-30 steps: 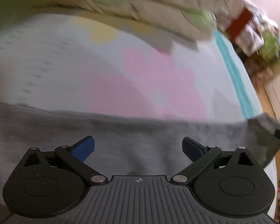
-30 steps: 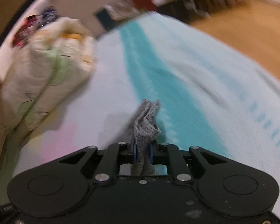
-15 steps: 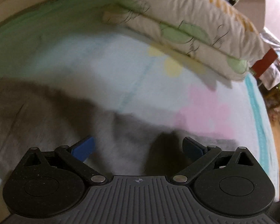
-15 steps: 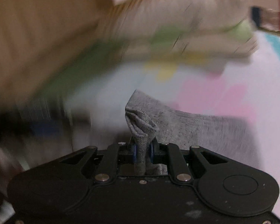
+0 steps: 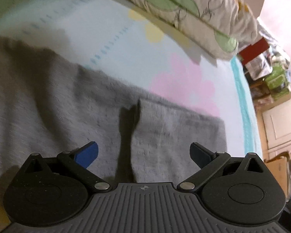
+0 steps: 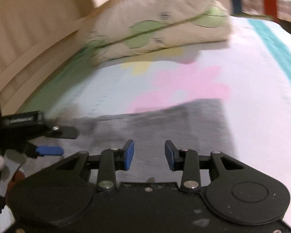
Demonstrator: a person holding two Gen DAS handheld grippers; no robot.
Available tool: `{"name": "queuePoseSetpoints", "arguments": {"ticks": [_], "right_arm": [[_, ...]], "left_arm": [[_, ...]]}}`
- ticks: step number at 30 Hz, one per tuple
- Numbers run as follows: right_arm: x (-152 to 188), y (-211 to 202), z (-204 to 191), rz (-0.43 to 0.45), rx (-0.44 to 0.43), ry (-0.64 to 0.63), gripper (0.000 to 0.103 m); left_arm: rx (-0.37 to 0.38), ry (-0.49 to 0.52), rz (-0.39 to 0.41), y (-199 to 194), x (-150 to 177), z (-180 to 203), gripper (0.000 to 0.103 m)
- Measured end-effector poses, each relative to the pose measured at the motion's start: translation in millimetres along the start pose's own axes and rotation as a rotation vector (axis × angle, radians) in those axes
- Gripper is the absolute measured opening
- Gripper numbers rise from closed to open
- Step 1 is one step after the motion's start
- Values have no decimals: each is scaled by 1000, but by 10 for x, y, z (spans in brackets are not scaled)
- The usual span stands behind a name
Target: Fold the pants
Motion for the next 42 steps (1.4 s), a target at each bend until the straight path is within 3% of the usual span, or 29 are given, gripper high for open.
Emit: {"name": "queuePoseSetpoints", "arguments": {"ticks": [6,9,12,18,20,21,22,23,26,30,32,38,40,42], "right_arm": [[208,-92,322,24,4,139,39],[205,-210,415,63,-45,245,39],[180,-284,467,93,-59,278,39],[155,-303,662,135,-86,400,39],[138,-313,742,143,-85,450,39],[135,-316,778,145,-84,472,39],[130,-305,804,145,-83,488,39],[126,-292,821,145,-80,497,39],[127,-270,790,136,-72,494,39],[144,-275,745,129,-62,475,39],[130,-264,736,129,-58,476,39],[113,-198,742,116,-41,473,39],[103,-189,738,119,-40,475,39],[102,-167,750,115,-33,481,39]], "left_arm": [[-25,6,-95,340,204,6,102],[-29,22,-73,398,171,42,102],[30,-24,-55,455,112,86,102],[47,-104,-36,487,93,112,99],[49,-112,-26,492,99,145,84],[37,-112,-22,491,106,150,64],[7,-106,-20,485,115,141,32],[-34,-102,-29,477,135,117,16],[-2,-114,-7,347,152,125,14],[0,-43,59,-17,72,161,7],[1,-53,52,-87,60,81,7],[-60,-93,-30,180,162,-149,12],[-76,-127,-47,200,206,-174,33],[-73,-139,-40,177,225,-151,48]]}}
Point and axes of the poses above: each gripper's, at about its wrist camera, not at the fingertips, and y roughly the way its jaws point, z to its right, x to its underside, the point moved 9 cm from there along y, roughly the way its jaws point, and after that the axes turned 13 degrees about y, right-handed, at the moved point
